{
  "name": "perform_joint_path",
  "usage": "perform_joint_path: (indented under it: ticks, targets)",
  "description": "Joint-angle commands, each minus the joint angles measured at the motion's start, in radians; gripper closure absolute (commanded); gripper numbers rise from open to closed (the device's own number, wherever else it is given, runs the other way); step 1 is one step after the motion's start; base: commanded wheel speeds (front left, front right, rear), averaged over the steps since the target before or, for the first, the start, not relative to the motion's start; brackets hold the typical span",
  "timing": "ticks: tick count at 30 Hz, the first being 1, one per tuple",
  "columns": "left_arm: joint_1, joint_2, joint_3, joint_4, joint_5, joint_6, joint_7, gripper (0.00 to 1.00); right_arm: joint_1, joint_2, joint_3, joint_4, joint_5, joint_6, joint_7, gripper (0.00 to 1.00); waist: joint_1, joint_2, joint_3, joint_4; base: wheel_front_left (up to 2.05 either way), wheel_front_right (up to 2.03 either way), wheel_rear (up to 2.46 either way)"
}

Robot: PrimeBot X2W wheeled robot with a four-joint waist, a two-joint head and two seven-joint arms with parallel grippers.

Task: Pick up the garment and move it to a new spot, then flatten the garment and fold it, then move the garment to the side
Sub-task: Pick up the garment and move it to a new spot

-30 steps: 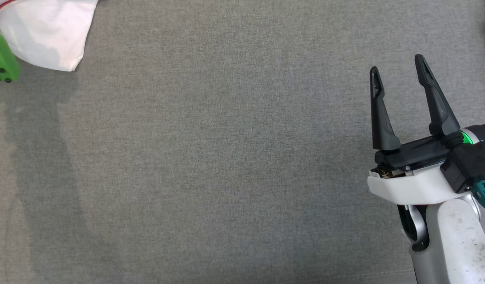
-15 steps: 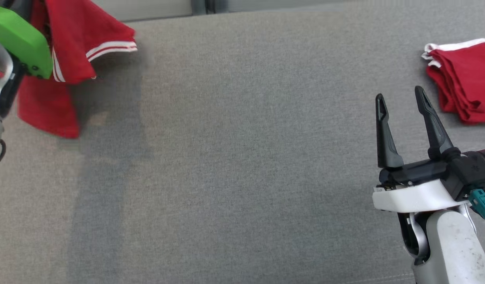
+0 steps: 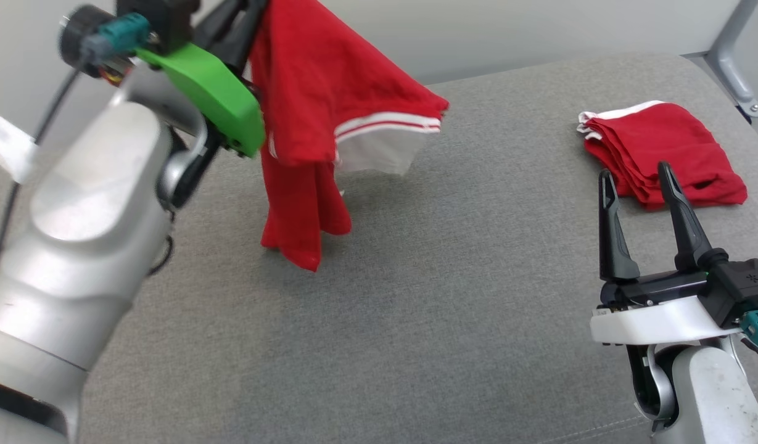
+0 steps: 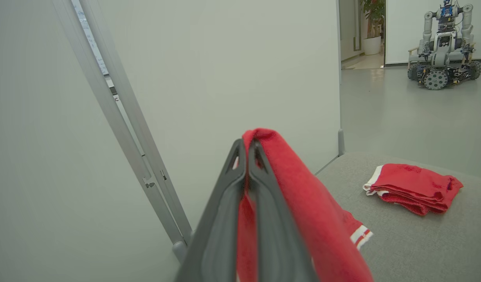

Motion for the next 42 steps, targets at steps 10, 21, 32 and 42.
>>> perform_joint_path:
  ticks: [10,21,32,42]
  targets:
    - [0.197,-0.25,-0.061,0.114,-0.038,0.021,-0.12,1.0,-0.026,0.0,-0.002,0.006,0.041,-0.001,-0.005,0.0,0.0001,-0.0001,0.092,-0.111,0.0,0.0,0.0]
    - [0.324,-0.313,-0.102,0.186,-0.086,0.031,-0.146,0.68,-0.039,0.0,0.014,0.035,0.066,-0.001,-0.005,0.0,0.0001,-0.0001,0.134,-0.152,0.0,0.0,0.0]
    - [0.382,-0.311,-0.081,0.082,-0.013,0.082,-0.147,0.0,-0.031,0.0,0.007,0.073,0.048,-0.001,-0.005,0.0,0.0001,-0.0001,0.089,-0.069,0.0,0.0,0.0]
    - [0.556,-0.244,0.111,-0.067,0.115,0.12,-0.146,0.0,0.004,0.0,0.009,0.103,0.027,-0.001,-0.004,0.0,0.0001,-0.0001,0.016,0.015,0.0,0.0,0.0]
